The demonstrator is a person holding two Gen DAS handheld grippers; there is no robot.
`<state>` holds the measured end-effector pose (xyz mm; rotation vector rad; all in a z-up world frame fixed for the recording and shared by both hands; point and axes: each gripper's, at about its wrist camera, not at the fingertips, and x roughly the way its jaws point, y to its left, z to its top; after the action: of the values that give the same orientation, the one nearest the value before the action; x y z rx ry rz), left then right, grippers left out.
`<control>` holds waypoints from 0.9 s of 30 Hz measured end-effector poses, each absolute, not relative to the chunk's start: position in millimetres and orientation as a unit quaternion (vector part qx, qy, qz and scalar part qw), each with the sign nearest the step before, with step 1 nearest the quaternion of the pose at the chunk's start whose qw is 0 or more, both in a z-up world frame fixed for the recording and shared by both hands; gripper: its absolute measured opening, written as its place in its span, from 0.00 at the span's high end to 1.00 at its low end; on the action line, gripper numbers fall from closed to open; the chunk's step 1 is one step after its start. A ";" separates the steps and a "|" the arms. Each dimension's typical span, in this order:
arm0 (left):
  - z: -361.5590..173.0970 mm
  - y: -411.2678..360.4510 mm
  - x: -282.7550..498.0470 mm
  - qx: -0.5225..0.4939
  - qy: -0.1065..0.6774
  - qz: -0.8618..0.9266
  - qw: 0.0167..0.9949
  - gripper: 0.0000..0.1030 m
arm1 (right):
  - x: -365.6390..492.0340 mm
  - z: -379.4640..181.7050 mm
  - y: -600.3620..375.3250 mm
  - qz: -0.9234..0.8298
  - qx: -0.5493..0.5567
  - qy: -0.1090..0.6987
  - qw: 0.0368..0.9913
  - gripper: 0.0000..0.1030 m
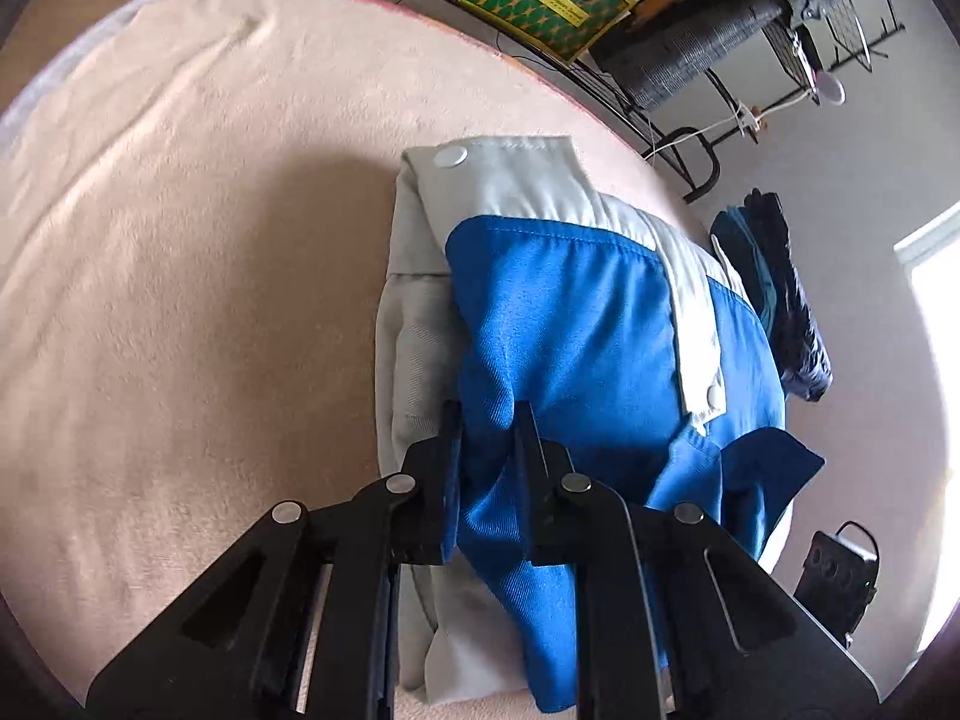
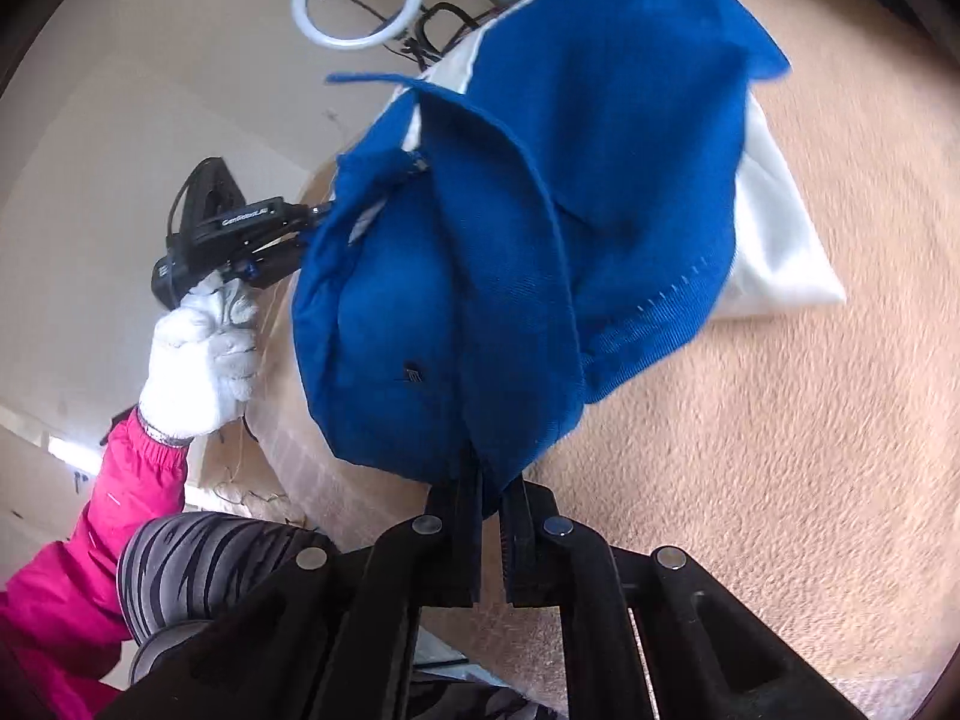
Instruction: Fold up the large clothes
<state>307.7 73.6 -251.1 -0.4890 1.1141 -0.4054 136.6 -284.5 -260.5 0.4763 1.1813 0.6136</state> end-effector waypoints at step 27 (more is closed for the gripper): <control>-232.5 38.9 361.6 -0.102 0.473 -0.129 0.865 0.79 | 285.1 -219.4 -306.8 0.208 0.076 0.450 0.865 0.74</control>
<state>361.6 38.9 -232.5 -0.2144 0.9919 -0.2709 285.1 -306.8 -219.4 0.1591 0.9424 0.4362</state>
